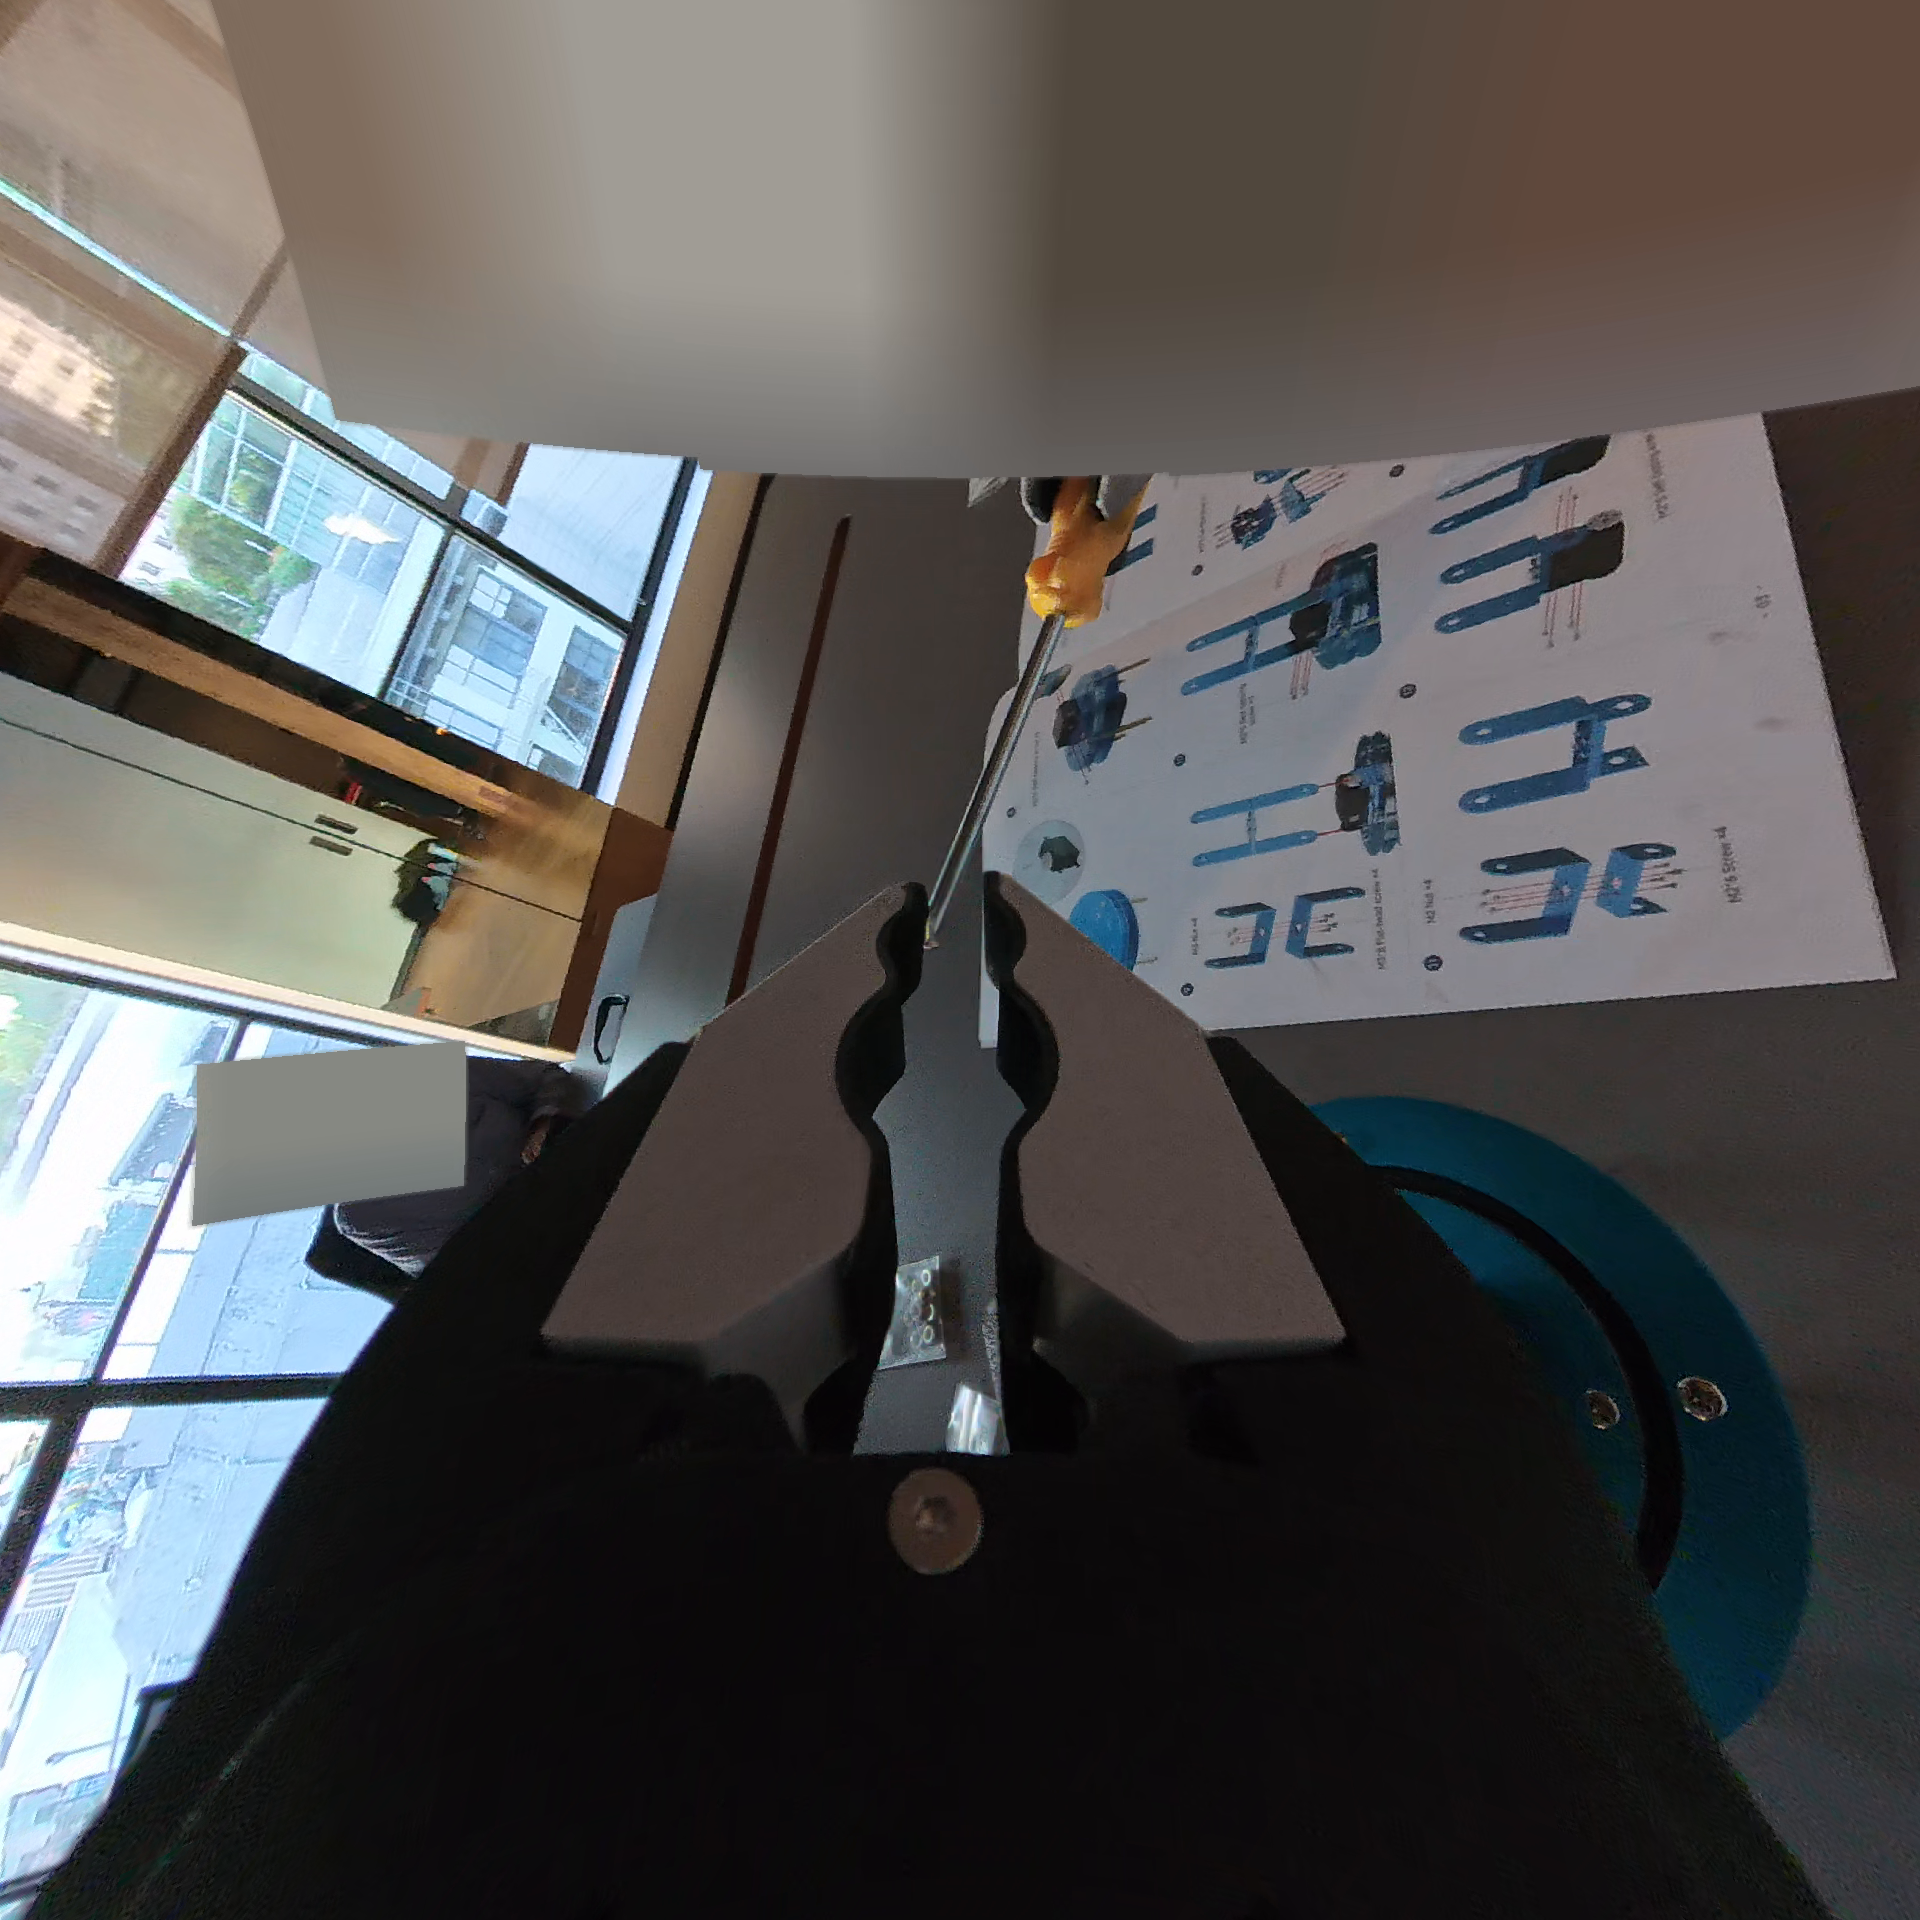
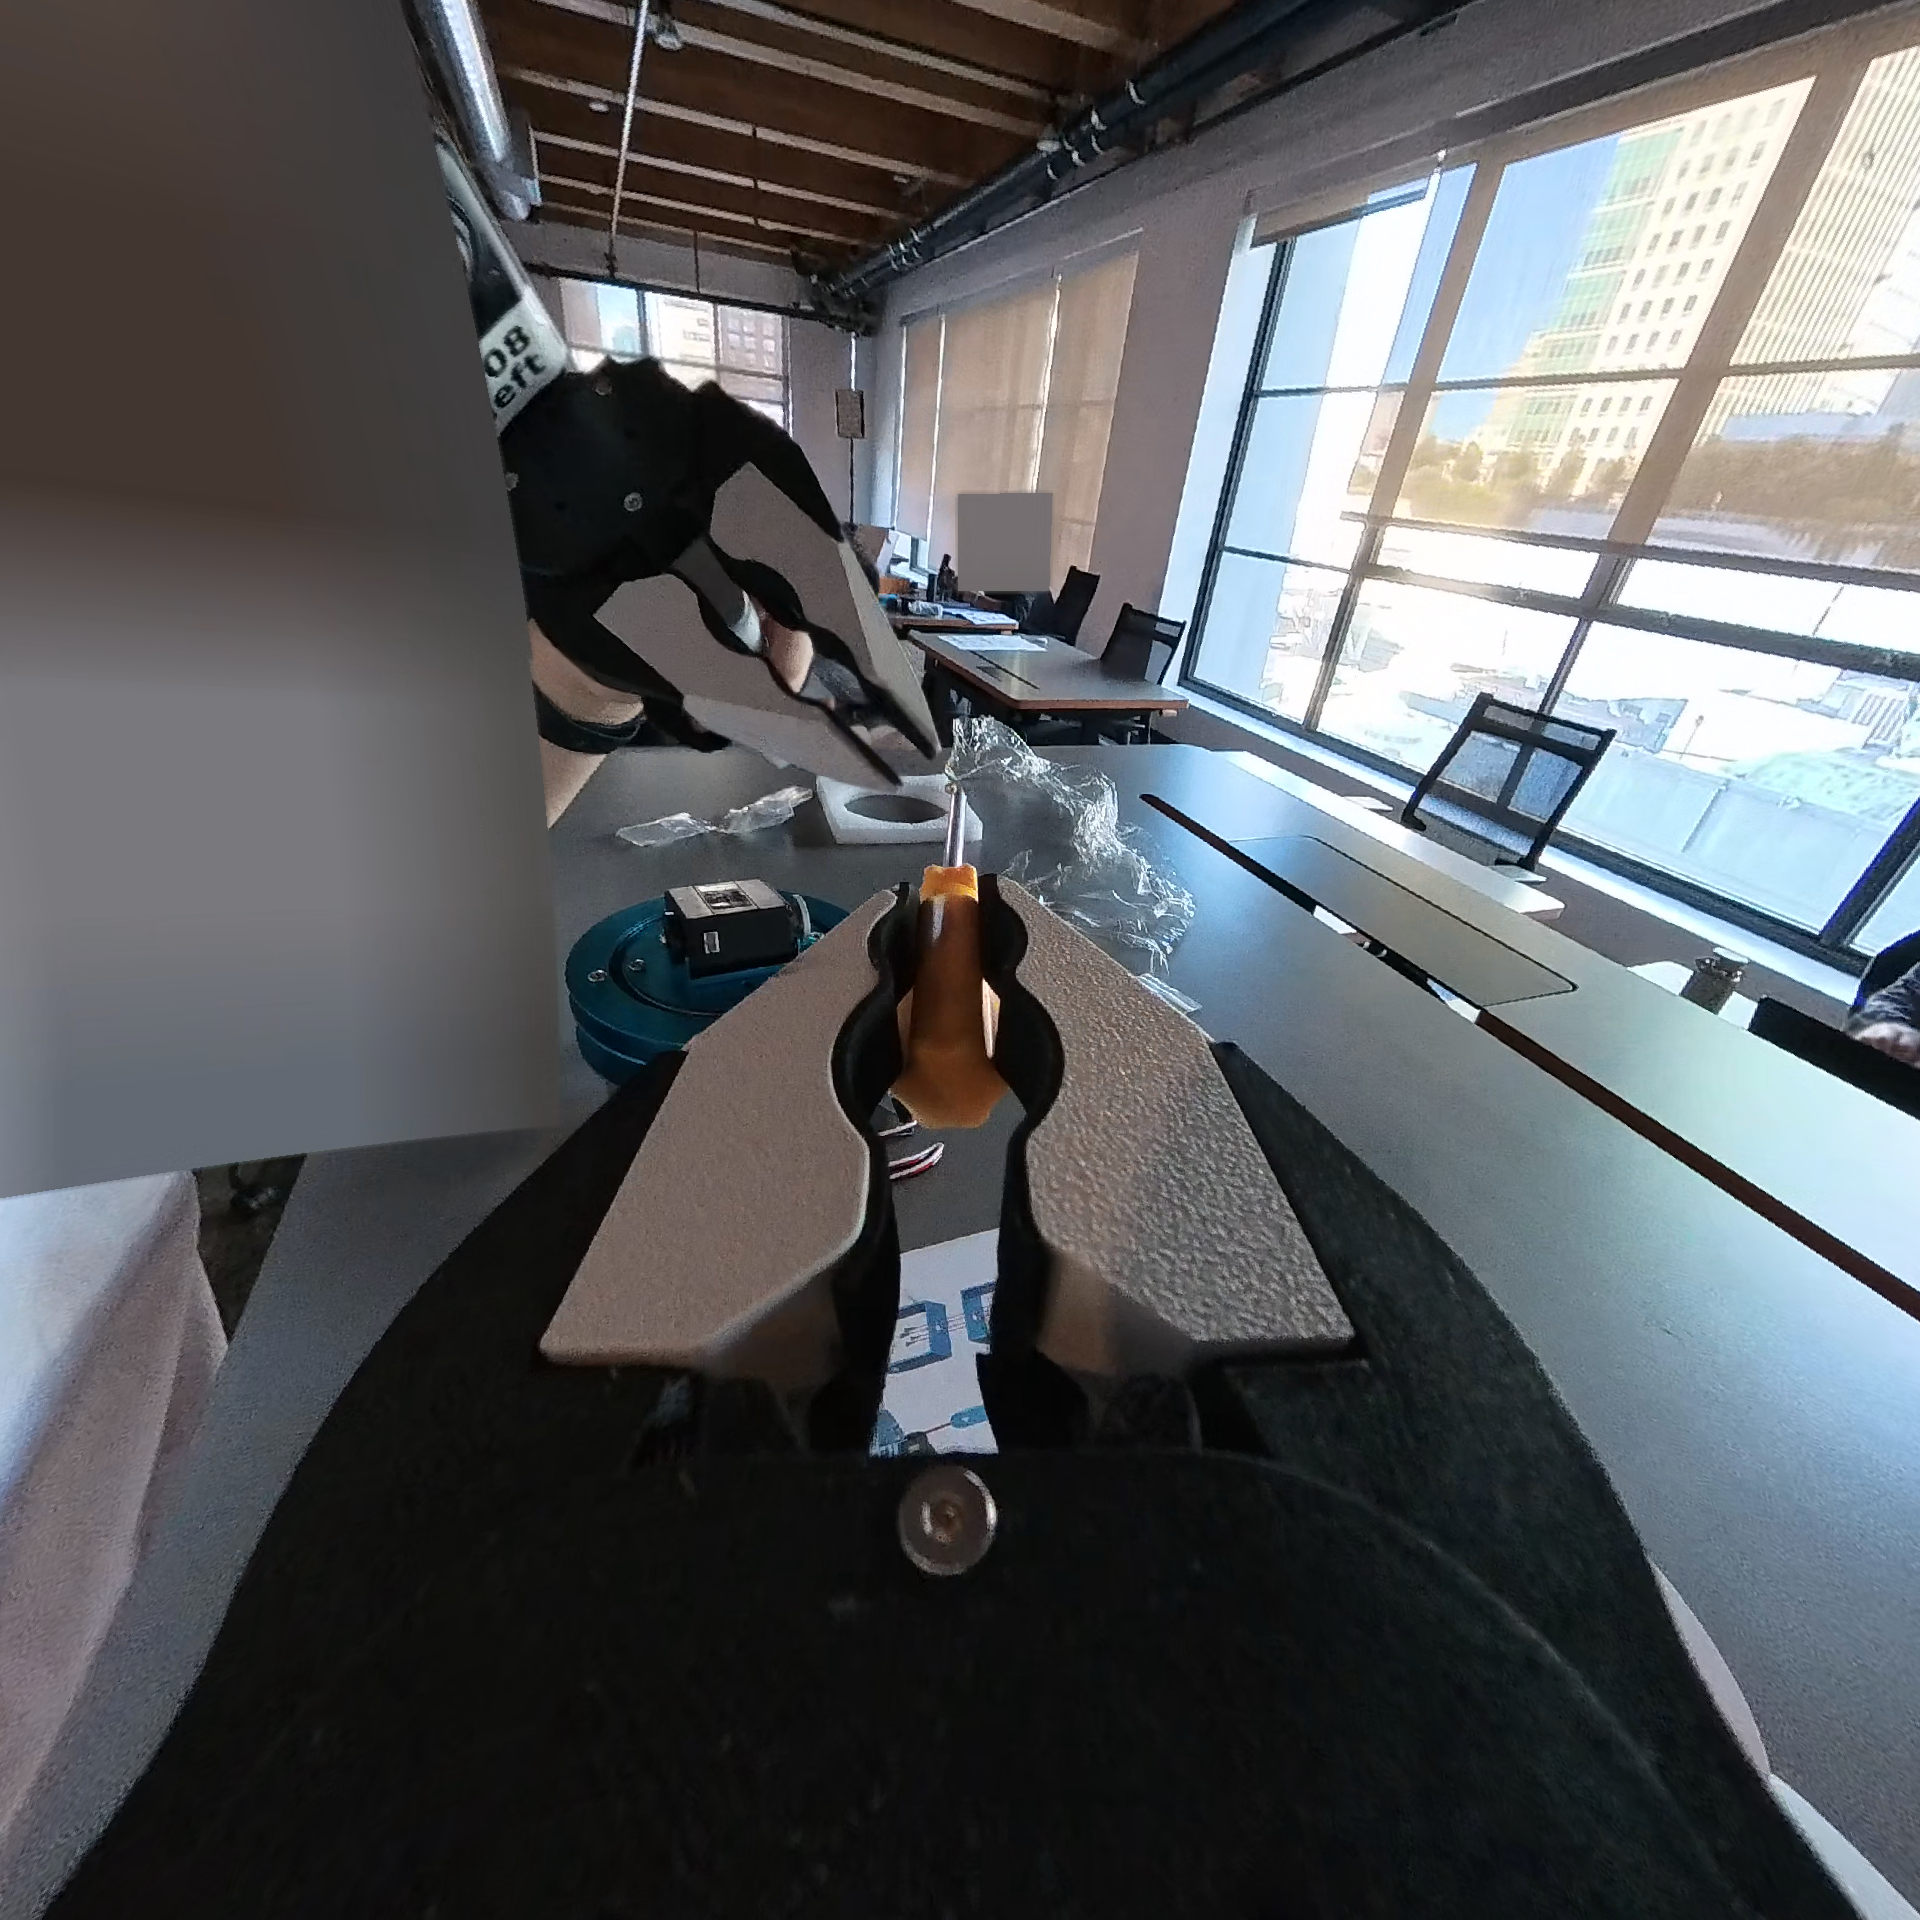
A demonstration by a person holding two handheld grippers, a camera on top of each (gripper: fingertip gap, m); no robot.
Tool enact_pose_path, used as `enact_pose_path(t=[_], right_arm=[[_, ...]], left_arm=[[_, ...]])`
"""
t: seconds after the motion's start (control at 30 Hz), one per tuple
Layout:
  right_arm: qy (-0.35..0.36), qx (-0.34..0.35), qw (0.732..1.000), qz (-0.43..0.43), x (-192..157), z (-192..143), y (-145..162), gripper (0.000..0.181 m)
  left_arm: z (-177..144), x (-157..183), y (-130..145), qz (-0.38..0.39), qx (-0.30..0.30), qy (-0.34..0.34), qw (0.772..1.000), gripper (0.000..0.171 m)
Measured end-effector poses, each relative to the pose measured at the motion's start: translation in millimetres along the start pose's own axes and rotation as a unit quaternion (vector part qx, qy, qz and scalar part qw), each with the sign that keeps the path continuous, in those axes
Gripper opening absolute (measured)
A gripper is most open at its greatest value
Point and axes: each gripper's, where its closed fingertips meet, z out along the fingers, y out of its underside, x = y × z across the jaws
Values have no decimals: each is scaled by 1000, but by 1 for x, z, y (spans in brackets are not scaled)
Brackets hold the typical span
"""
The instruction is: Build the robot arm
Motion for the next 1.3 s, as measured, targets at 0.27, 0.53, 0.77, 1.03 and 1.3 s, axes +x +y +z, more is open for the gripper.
enact_pose_path(t=[0.27,0.53,0.77,1.03,1.3], right_arm=[[4,-6,1000,-11,0,0,0,9],[5,-11,1000,-28,-2,0,1,9],[8,-19,999,-36,-2,0,2,9],[14,5,1000,-16,4,-6,-6,9],[-6,73,996,41,8,-20,-29,9]], left_arm=[[4,-3,17,9,-17,-12,1000,7],[7,-3,18,7,-16,-13,1000,2],[7,-3,19,13,-17,-15,1000,4],[-4,-17,15,-151,24,28,988,7],[-18,-31,1,-359,181,176,898,21]])
